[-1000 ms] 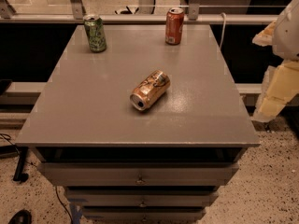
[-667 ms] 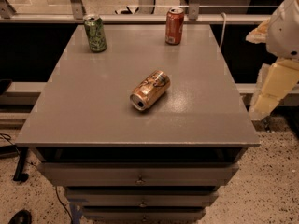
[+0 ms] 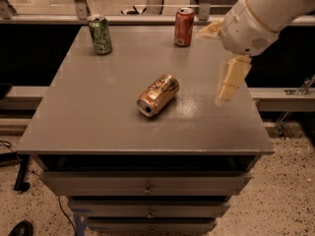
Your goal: Pick orange can
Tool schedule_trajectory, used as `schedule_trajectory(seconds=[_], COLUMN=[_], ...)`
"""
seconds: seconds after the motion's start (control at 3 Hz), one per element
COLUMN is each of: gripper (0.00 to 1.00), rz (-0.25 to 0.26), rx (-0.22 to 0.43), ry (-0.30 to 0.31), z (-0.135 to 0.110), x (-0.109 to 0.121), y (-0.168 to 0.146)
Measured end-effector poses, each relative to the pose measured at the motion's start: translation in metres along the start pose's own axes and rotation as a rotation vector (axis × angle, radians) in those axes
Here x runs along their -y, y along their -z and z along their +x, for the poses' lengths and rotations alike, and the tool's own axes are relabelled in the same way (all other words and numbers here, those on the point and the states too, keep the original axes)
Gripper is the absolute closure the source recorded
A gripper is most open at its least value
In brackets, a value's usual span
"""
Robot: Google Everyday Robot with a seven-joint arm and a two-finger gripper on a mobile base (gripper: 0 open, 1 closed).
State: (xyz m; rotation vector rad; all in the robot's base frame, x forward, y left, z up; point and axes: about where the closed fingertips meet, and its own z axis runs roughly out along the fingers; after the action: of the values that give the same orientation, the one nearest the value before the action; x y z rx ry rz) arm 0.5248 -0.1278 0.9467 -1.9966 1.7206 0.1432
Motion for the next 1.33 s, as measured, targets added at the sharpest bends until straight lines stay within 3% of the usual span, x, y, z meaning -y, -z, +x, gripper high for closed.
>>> schedule_trajectory(seconds=[0.33,0.67,1.0,1.33], gripper=[0.00,0.00,0.00,0.16], rz=[-0.065,-0.107,-0.135,-0.167], rx=[0.143,0.221,0.249,0.212], ry=[0.196,0.384,0.516,0.601], z=[-0.019,-0.037,-0.046,-0.053], x=[0.034,0.047,0.049,0.044], y=[-0.048,-0.085,-0.119,-0.145])
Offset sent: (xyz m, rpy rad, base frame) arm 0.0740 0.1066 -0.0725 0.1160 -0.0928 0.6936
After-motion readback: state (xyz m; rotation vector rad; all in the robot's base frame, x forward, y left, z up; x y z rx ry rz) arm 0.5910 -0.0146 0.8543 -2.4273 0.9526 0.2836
